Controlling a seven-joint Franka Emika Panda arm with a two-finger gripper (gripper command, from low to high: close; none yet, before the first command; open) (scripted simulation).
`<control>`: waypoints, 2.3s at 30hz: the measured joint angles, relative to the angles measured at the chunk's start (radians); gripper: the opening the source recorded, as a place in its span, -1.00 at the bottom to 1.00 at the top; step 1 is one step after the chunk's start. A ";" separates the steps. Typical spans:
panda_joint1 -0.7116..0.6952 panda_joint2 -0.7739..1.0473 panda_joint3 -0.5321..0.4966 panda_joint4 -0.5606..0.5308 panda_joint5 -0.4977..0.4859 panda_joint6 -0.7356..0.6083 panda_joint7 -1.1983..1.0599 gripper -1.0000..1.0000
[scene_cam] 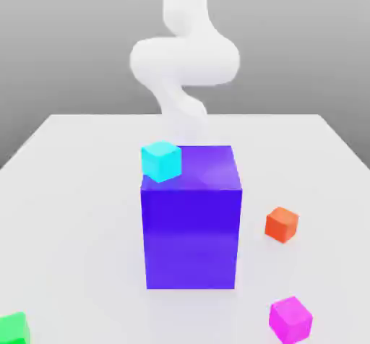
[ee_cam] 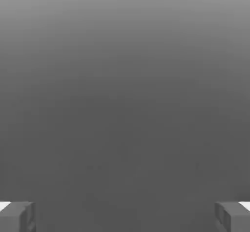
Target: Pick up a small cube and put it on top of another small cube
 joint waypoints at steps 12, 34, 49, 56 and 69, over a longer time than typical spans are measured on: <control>0.253 0.319 -0.144 -0.026 0.099 0.104 -0.529 0.00; 0.453 0.884 -0.149 -0.077 0.213 0.301 -1.439 0.00; 0.433 1.189 -0.082 -0.064 0.143 0.496 -1.647 -1.00; 0.456 1.072 -0.113 -0.090 0.105 0.404 -1.621 -1.00; 0.177 1.097 -0.435 0.069 0.268 0.205 -1.279 -1.00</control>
